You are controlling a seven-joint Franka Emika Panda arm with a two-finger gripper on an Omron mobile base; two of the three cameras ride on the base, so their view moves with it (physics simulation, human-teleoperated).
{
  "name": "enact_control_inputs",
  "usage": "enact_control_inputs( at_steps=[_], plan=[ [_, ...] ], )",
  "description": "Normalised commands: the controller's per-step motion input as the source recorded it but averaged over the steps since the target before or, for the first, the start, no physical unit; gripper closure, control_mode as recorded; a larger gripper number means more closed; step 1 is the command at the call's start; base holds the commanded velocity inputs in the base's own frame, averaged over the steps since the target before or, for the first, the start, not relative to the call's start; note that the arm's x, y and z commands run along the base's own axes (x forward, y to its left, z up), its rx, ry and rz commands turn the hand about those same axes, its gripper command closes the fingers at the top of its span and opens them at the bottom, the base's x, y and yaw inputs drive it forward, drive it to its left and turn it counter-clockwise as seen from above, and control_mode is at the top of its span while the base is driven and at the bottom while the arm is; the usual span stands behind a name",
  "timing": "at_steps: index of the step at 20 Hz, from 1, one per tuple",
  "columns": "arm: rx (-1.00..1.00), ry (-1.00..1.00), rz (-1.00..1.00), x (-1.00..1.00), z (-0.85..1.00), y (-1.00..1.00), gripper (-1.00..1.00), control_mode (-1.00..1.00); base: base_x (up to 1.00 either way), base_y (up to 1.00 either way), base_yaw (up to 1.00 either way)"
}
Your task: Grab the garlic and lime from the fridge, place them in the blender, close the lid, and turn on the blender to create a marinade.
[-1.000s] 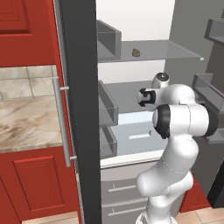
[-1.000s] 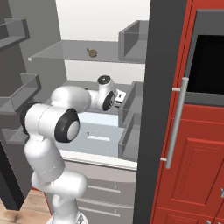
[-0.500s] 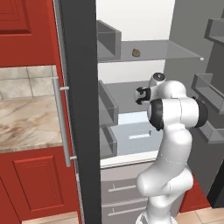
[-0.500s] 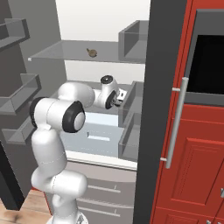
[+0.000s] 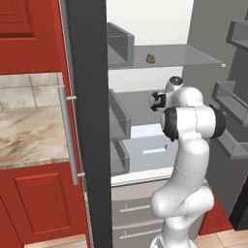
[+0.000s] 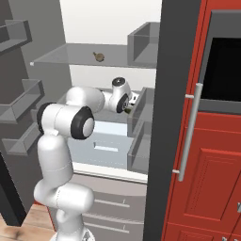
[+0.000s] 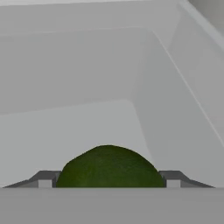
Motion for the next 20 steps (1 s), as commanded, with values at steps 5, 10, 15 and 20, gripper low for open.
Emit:
enact_control_inputs(
  at_steps=[5,10,15,20],
  plan=[
    [0.00,-0.01,0.02,-0.27,0.00,0.02,1.00,-1.00,0.00,0.00,0.00],
    [-0.01,-0.33,0.05,-1.00,0.27,0.28,1.00,-1.00,0.00,0.00,0.00],
    [-0.05,-0.42,0.05,-1.00,0.61,0.51,1.00,-1.00,0.00,0.00,0.00],
    [-0.01,-0.20,0.06,-1.00,0.98,0.62,1.00,-1.00,0.00,0.00,0.00]
  ],
)
